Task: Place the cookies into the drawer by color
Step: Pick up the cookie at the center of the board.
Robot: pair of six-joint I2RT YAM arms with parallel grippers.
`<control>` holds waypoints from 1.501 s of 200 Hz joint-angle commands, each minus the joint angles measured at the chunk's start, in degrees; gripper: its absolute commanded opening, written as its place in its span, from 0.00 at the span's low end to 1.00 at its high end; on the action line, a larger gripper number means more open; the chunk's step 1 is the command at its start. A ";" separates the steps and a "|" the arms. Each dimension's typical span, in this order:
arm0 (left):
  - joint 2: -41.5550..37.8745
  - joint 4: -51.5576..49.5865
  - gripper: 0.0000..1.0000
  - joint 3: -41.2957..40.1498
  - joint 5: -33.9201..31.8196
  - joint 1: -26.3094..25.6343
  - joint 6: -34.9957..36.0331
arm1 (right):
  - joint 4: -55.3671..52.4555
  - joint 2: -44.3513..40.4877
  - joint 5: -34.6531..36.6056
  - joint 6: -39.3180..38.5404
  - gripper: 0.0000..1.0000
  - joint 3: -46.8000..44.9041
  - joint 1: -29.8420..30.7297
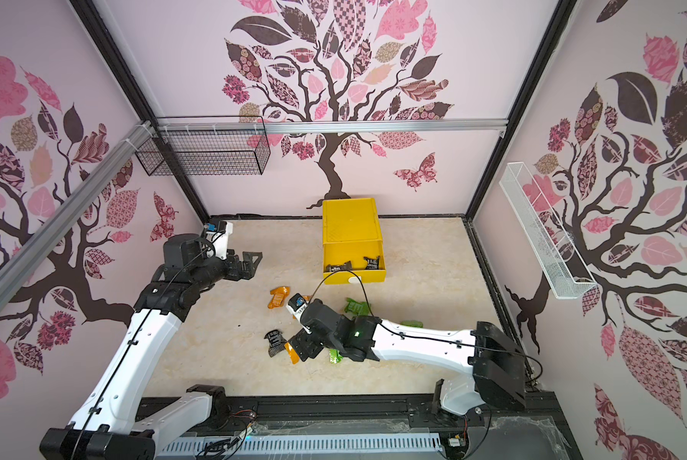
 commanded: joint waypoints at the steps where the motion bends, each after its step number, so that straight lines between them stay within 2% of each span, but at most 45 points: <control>1: -0.30 1.94 0.97 -0.40 -0.88 0.33 -0.81 | 0.61 5.30 0.74 5.82 0.86 4.51 0.44; 63: -0.57 2.16 0.98 -0.29 -2.87 0.33 -1.07 | -5.57 19.89 -1.83 5.93 0.86 18.10 0.79; 92: -0.57 1.30 0.98 0.50 -1.28 0.32 -1.23 | -12.34 25.66 -1.51 5.80 0.86 25.26 0.97; 112: -0.53 1.83 0.98 0.09 -1.73 0.29 -1.37 | -11.89 29.27 -4.47 4.89 0.86 27.72 1.19; 130: -0.48 1.35 0.98 0.53 -0.57 0.20 -1.89 | -15.08 32.61 -3.06 4.29 0.86 31.74 1.51; 159: -0.48 1.77 0.98 0.24 -1.24 0.25 -1.84 | -13.53 35.50 -3.09 5.58 0.85 32.90 1.54; 186: -0.74 1.05 0.98 0.82 -0.38 0.22 -1.69 | -18.96 39.28 0.04 6.89 0.83 38.14 1.50; 210: -0.66 1.64 0.97 0.54 -1.47 0.17 -1.63 | -18.09 40.77 -0.74 7.37 0.80 38.29 1.50; 237: -0.79 0.71 0.97 1.33 -0.24 0.03 -1.78 | -22.65 43.47 2.72 7.88 0.78 42.35 1.40; 274: -0.72 1.16 0.98 1.01 -1.48 -0.63 -1.40 | -24.23 45.85 3.67 7.53 0.75 44.98 1.16; 300: -0.74 0.77 0.98 1.45 -1.27 -0.88 -1.42 | -23.19 46.77 4.06 7.70 0.67 44.93 0.71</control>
